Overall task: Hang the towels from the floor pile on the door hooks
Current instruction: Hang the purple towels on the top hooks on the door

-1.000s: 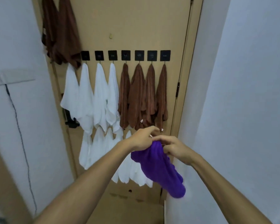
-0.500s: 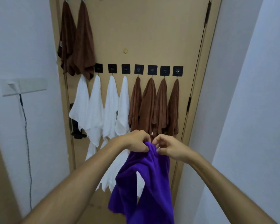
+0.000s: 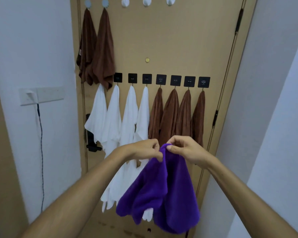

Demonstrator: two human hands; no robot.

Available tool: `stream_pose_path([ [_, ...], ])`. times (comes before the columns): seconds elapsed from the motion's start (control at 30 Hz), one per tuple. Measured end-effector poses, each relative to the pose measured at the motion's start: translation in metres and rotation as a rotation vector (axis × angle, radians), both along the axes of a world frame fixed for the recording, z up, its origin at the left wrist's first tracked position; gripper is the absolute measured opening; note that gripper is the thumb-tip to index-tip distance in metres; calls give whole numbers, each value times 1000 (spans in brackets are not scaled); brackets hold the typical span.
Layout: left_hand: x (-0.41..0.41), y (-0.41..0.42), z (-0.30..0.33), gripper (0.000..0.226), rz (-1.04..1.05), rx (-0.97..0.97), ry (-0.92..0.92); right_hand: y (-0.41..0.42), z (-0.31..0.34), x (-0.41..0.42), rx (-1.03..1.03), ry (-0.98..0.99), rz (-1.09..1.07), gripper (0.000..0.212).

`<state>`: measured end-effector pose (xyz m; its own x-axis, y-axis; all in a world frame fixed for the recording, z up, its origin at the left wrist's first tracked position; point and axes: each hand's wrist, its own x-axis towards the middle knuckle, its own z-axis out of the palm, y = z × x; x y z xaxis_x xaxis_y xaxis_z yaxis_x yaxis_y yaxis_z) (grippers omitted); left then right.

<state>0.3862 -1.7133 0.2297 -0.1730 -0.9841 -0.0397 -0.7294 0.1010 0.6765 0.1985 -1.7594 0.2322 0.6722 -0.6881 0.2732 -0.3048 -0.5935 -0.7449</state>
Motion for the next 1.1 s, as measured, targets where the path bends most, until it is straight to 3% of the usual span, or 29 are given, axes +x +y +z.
stream_pose_path([
  [0.1, 0, -4, 2, 6, 55, -67, 173, -1, 9, 13, -117, 35, 7, 8],
  [0.3, 9, -9, 10, 24, 87, -282, -19, -15, 10, 15, -145, 78, -96, 7],
  [0.4, 13, -12, 14, 23, 78, -315, -32, -19, 9, 15, -199, -73, -179, 3],
  [0.47, 16, -12, 16, 21, 50, -301, -98, -20, 10, 18, -231, -52, -181, 3],
  [0.53, 25, -12, 18, 19, 50, -305, -111, -20, 9, 20, -207, 24, -156, 5],
  [0.63, 43, -9, 23, 24, 65, -344, -17, -23, 14, 23, -131, -100, -156, 6],
  [0.77, 65, -6, 23, 28, 112, -430, -124, -23, 13, 31, -94, 25, -126, 20],
  [0.83, 73, -4, 26, 25, 120, -490, -154, -22, 14, 38, -146, -24, -145, 20],
  [0.93, 86, -3, 27, 22, 125, -573, -208, -20, 13, 52, -74, 129, -46, 18],
  [1.03, 99, -2, 25, 24, 73, -551, -339, -21, 14, 63, -35, 114, -58, 19],
  [1.1, 106, -2, 28, 23, 98, -650, -317, -18, 13, 72, 1, 84, -20, 23],
])
